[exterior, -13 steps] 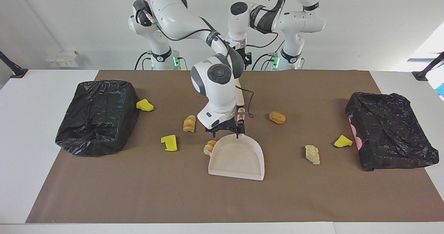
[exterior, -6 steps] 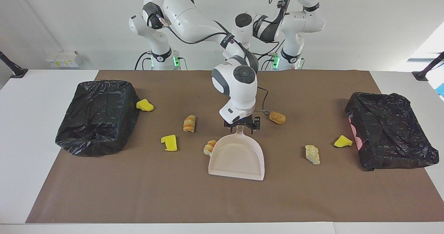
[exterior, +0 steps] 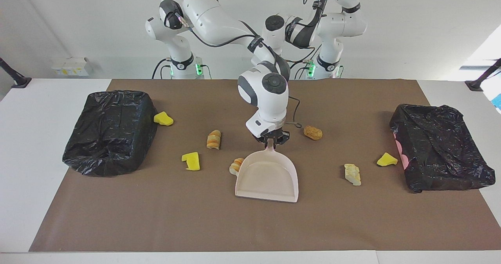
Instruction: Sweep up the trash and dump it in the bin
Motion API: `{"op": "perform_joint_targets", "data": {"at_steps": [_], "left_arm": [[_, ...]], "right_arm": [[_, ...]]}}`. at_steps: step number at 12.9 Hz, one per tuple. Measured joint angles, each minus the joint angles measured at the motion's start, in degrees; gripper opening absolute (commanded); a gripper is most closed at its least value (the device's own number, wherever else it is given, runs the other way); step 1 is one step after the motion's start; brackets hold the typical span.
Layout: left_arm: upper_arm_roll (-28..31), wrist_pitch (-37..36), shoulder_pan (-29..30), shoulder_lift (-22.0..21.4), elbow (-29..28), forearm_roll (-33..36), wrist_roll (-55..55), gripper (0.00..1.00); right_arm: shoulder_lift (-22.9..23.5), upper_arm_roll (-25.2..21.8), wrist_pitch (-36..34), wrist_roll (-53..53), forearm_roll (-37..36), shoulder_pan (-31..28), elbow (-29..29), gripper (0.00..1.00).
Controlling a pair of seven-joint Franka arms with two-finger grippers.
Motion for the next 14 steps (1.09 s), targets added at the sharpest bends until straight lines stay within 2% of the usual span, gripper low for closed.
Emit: {"op": "perform_joint_targets", "data": {"at_steps": [1, 5, 9, 12, 14], "left_arm": [[1.29, -1.8, -0.06, -0.2, 0.24, 0.0, 0.27, 0.0], [14.28, -14.64, -0.07, -2.91, 3.08, 4.29, 6.6, 0.0], [24.21, -17.54, 0.41, -4.89, 3.98, 16.57, 8.96, 0.0], [31.59, -17.11, 1.51, -2.17, 5.71, 25.8, 9.05, 0.0], [38.58, -16.88, 1.58, 3.53, 10.89, 32.21, 9.87, 0.0]], "right_arm": [[-0.17, 0.0, -0.05, -0.63, 0.23, -0.17, -0.04, 0.0], [-2.88, -0.04, -2.82, -5.53, 0.27, -3.03, -0.05, 0.0], [-7.03, -0.08, -8.54, -19.2, 0.39, -7.58, -0.09, 0.0], [-9.89, -0.06, -15.55, -32.65, 0.51, -9.1, -0.15, 0.0], [-11.57, -0.07, -18.87, -47.24, 0.52, -9.68, -0.46, 0.0]]}}
